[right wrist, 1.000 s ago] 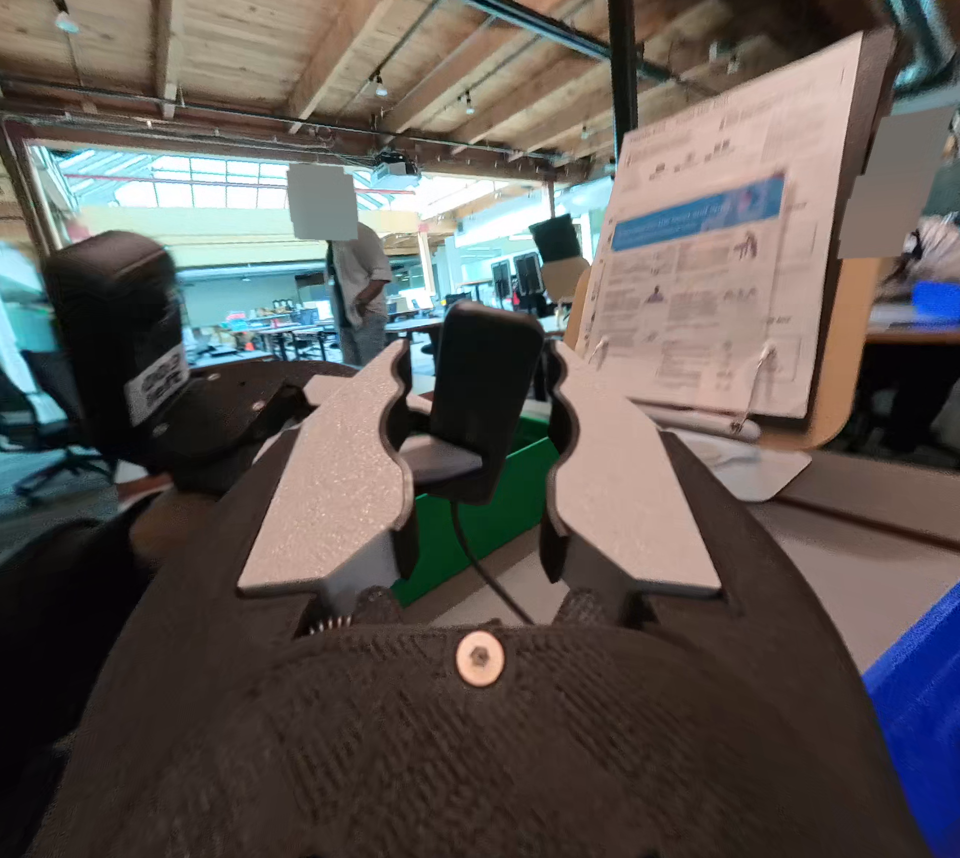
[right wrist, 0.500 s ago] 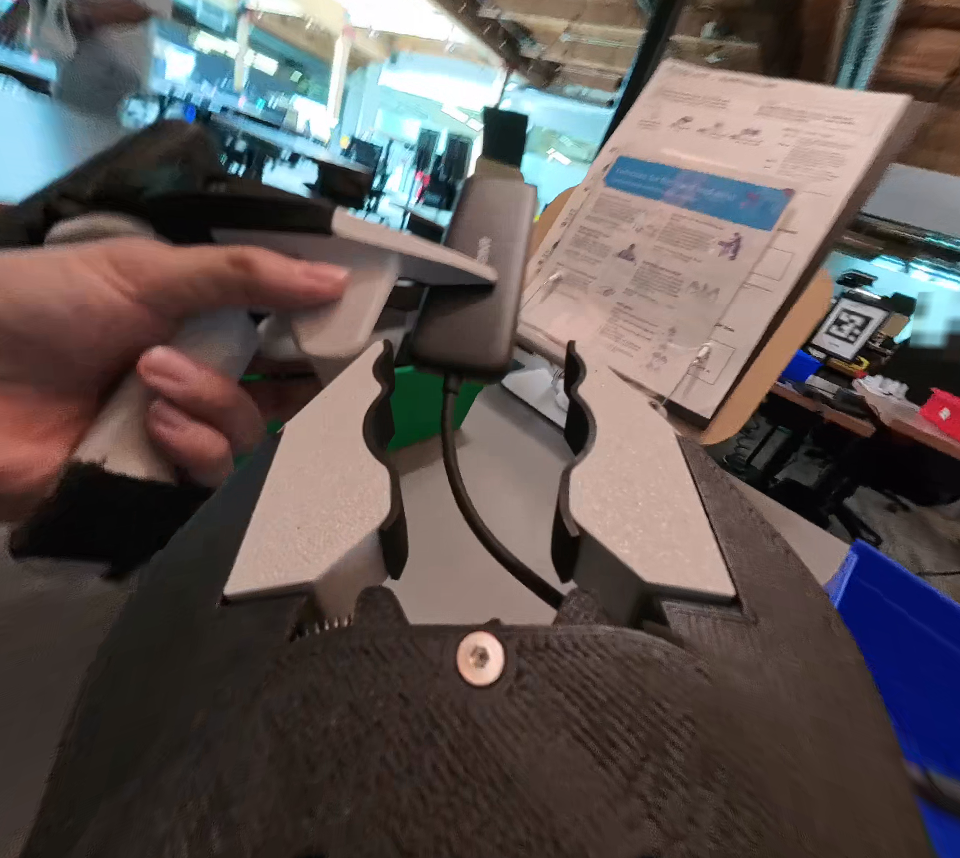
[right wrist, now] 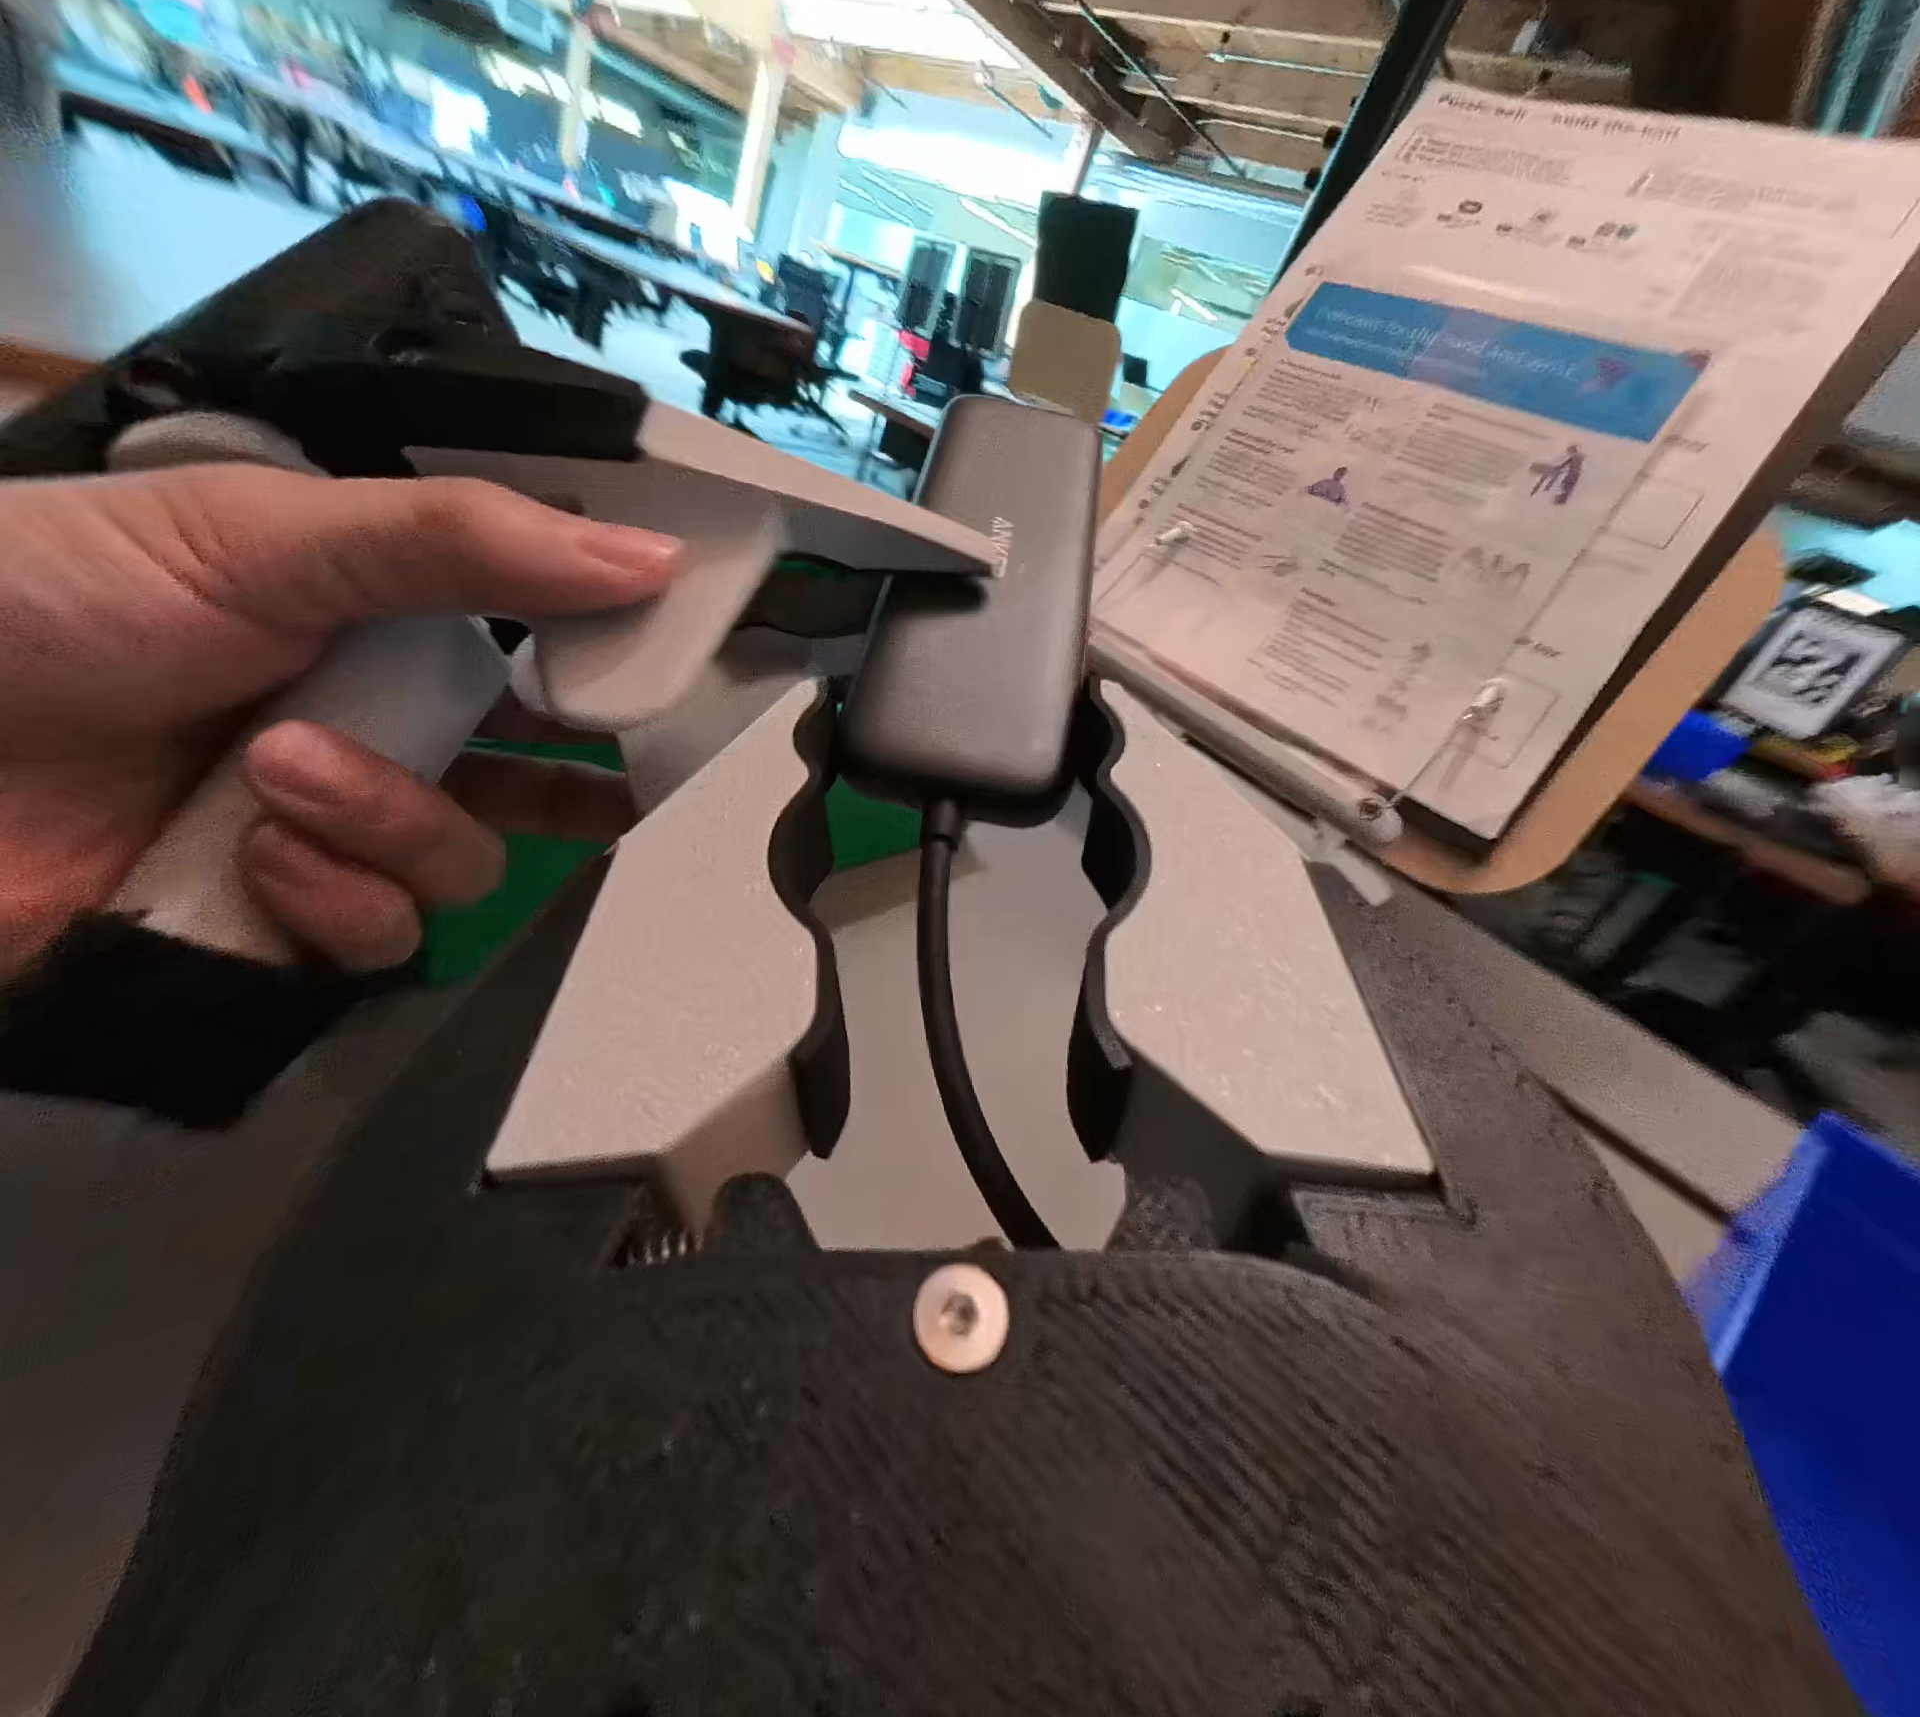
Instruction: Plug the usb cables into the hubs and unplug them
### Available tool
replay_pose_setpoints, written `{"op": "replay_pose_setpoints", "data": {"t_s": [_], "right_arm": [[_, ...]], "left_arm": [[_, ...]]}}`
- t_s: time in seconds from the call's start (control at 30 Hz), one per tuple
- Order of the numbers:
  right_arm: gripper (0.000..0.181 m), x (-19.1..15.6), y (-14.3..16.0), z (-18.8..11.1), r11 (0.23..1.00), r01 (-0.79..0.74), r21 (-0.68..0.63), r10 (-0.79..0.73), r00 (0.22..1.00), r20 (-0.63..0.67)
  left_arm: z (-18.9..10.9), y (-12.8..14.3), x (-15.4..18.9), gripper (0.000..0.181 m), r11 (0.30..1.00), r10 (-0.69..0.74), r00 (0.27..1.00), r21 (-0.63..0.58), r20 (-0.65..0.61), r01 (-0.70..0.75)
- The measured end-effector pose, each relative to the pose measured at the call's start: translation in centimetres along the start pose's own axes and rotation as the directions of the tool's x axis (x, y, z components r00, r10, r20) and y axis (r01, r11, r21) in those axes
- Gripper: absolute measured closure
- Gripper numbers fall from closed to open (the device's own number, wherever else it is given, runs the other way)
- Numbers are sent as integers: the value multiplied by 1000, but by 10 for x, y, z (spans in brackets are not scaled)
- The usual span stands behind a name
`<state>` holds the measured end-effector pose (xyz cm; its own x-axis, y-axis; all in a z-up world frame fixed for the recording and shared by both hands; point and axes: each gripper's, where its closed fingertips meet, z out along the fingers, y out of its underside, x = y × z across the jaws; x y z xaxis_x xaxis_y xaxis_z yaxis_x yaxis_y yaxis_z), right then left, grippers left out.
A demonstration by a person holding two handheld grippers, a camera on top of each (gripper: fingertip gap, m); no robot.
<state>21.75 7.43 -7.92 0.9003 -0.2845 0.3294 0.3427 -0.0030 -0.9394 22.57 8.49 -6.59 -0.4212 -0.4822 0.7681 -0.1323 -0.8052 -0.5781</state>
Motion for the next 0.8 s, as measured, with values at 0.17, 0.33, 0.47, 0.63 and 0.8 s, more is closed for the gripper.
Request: {"op": "replay_pose_setpoints", "data": {"t_s": [0.17,0.33,0.47,0.63,0.8], "right_arm": [[136,4,-9,-15,986,-151,70,140,979,148],[136,-9,-12,-13,997,-28,71,15,986,168],[136,-18,-10,-8,992,95,80,-106,984,145],[133,-9,-13,-8,977,146,153,-154,987,38],[130,-7,-16,-7,973,113,200,-115,993,-2]], "left_arm": [[-19,-33,-3,118,965,261,954,-76,144,-253],[-13,-13,12,125,965,203,979,-174,30,-195],[-8,-3,15,169,987,41,998,-156,-43,-47],[-7,-8,11,173,967,-248,966,-85,-80,241],[-7,-9,5,172,927,-375,923,-47,-85,372]]}}
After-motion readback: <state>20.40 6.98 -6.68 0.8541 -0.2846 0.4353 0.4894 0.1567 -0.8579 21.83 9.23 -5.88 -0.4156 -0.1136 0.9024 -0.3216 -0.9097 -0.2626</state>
